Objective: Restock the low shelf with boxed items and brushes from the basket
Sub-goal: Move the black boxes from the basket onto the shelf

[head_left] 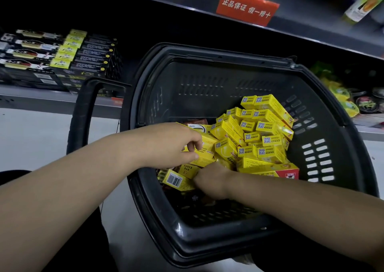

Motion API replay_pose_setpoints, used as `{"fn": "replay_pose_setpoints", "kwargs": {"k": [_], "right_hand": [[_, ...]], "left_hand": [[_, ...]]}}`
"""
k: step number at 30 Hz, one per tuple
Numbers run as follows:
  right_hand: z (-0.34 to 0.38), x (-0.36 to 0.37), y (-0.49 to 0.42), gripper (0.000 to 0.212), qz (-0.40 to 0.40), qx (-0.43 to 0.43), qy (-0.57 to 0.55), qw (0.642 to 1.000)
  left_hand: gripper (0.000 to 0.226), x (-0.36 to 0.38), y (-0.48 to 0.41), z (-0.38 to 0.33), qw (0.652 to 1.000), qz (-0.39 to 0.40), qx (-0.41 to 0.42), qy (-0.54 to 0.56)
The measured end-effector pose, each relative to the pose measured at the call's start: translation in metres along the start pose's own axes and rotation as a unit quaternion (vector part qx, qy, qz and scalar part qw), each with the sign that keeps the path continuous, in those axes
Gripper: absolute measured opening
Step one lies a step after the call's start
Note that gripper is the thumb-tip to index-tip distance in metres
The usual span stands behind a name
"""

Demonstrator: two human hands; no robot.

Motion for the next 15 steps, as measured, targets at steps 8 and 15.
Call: {"fn": "replay_pose_setpoints", "kwargs": {"k": [8, 15], "right_hand": [[-0.070, -0.059, 0.045, 0.031, -0.191, 0.100, -0.537, 0.816], [-0.096, -0.161, 0.075, 0.050, -0.346, 0.096, -0.717, 0.597]], "left_hand": [[0.064, -0.015, -0.003, 0.010, 0.995, -0.087, -0.047, 0.028], [0.059, -0.038, 0.005, 0.035, 0.884, -0.182, -0.107, 0.418]]}}
Point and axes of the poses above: each hand's wrist, its own y-axis away from the middle knuckle, its own x-axis out of the palm, z = x × y, the point moved 9 cm from there along -y, towards the middle knuckle, and after that the axes turned 6 degrees about -y, right-handed, at the moved point
